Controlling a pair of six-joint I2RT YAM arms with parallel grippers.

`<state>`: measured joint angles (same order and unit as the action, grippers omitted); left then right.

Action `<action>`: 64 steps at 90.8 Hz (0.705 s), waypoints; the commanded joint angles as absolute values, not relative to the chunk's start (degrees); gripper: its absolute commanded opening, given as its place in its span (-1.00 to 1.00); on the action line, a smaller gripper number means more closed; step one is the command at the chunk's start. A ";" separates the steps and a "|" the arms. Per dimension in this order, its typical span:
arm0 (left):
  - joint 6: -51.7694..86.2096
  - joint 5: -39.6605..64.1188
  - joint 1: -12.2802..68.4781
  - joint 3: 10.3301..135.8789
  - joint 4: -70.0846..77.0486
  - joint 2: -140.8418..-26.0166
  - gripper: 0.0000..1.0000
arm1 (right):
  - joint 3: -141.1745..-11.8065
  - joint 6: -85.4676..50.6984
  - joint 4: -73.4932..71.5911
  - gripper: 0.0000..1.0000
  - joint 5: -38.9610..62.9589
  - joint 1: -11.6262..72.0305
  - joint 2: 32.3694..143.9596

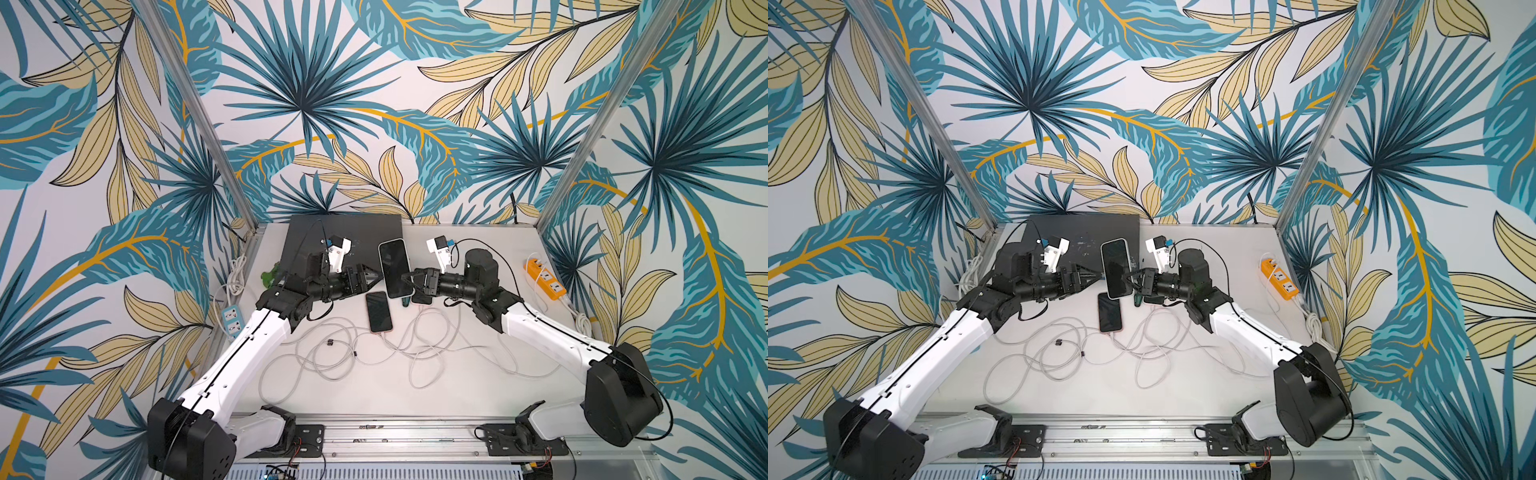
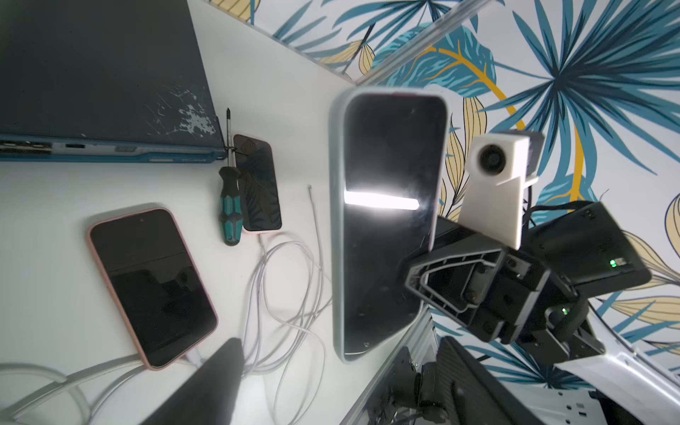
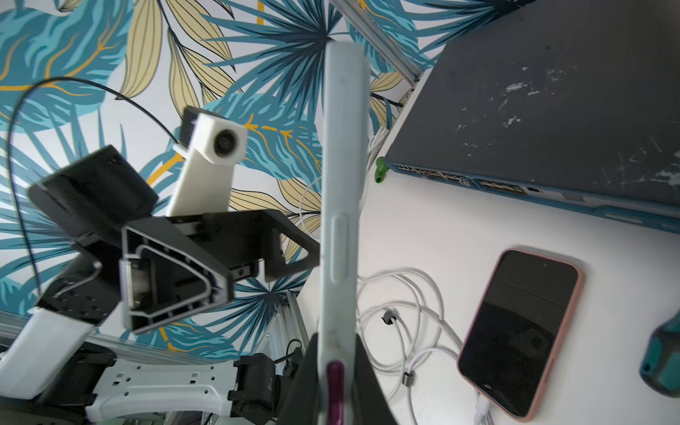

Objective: Plug the charging cable into the phone
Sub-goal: Pick up the phone at the center of the board.

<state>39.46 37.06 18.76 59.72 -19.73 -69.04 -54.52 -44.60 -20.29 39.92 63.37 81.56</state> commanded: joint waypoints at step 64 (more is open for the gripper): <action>49.18 54.97 18.02 65.46 9.78 -80.69 -0.38 | -53.71 -63.54 -44.01 -1.00 51.60 63.36 84.44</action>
